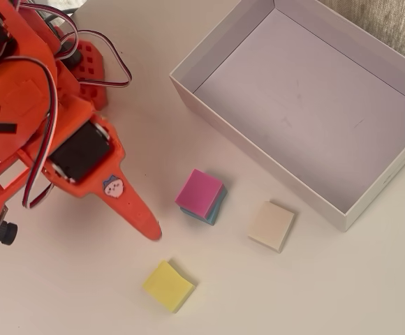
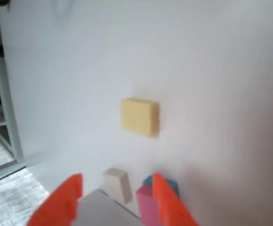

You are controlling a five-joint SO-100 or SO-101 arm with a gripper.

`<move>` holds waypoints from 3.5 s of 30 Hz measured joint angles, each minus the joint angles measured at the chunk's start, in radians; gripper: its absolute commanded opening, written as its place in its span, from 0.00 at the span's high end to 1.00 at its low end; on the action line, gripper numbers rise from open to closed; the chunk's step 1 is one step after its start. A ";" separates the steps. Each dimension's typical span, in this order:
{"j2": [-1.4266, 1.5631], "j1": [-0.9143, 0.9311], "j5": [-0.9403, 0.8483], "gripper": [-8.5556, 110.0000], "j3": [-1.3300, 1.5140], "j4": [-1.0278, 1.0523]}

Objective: Grasp the yellow cuboid and put it in the bin.

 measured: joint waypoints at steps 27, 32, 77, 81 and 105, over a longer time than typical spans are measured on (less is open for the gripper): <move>-1.198 0.034 0.008 0.51 -0.871 0.195; -1.270 0.034 -0.012 0.51 -0.839 0.126; -1.526 0.061 -0.018 0.60 -0.693 -0.067; -1.571 0.063 -0.018 0.61 -0.709 -0.069; -1.678 0.080 -0.018 0.77 -0.796 -0.035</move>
